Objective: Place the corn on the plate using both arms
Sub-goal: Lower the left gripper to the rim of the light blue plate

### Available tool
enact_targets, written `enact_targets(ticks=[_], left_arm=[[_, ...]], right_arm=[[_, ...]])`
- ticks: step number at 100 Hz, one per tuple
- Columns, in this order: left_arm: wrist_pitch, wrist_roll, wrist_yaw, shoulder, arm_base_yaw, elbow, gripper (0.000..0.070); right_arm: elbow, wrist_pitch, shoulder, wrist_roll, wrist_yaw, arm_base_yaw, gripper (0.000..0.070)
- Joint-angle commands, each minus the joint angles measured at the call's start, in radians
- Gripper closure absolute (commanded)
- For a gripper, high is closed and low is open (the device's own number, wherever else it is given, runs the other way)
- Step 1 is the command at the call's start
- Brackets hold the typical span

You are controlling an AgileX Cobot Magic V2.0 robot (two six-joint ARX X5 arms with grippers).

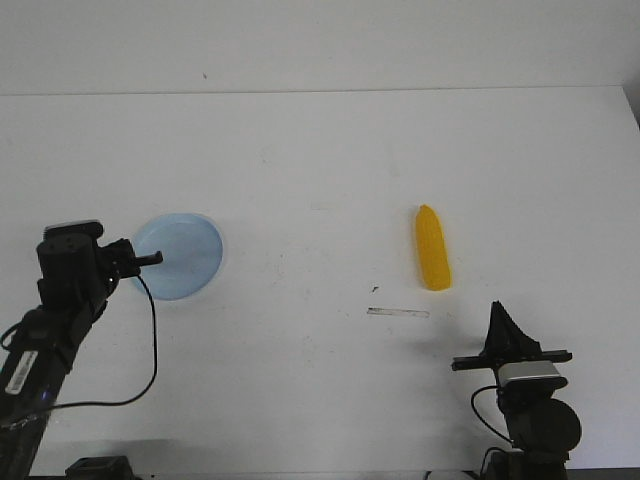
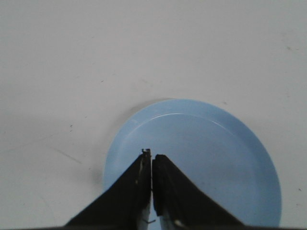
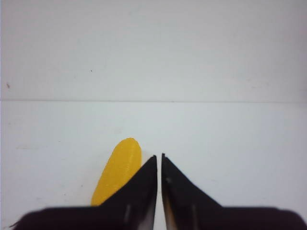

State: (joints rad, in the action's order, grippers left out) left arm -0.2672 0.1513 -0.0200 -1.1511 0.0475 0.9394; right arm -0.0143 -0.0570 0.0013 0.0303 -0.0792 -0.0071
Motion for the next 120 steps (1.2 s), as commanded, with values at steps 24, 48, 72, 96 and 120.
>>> enact_targets(ticks=[24, 48, 72, 96, 120], left_arm=[[-0.215, 0.090, 0.003, -0.209, 0.132, 0.234, 0.0699], [-0.293, 0.075, 0.310, -0.367, 0.235, 0.312, 0.0699], [-0.286, 0.105, 0.407, -0.485, 0.280, 0.312, 0.0643], [-0.292, 0.104, 0.410, -0.577, 0.280, 0.312, 0.0442], [-0.294, 0.097, 0.462, -0.602, 0.276, 0.312, 0.0444]], right_arm=[[0.002, -0.010, 0.000, 0.005, 0.000, 0.000, 0.0685], [0.002, -0.010, 0.000, 0.005, 0.000, 0.000, 0.0685], [0.002, -0.010, 0.000, 0.005, 0.000, 0.000, 0.0685], [0.002, -0.010, 0.000, 0.005, 0.000, 0.000, 0.0685], [0.002, -0.010, 0.000, 0.005, 0.000, 0.000, 0.0685]])
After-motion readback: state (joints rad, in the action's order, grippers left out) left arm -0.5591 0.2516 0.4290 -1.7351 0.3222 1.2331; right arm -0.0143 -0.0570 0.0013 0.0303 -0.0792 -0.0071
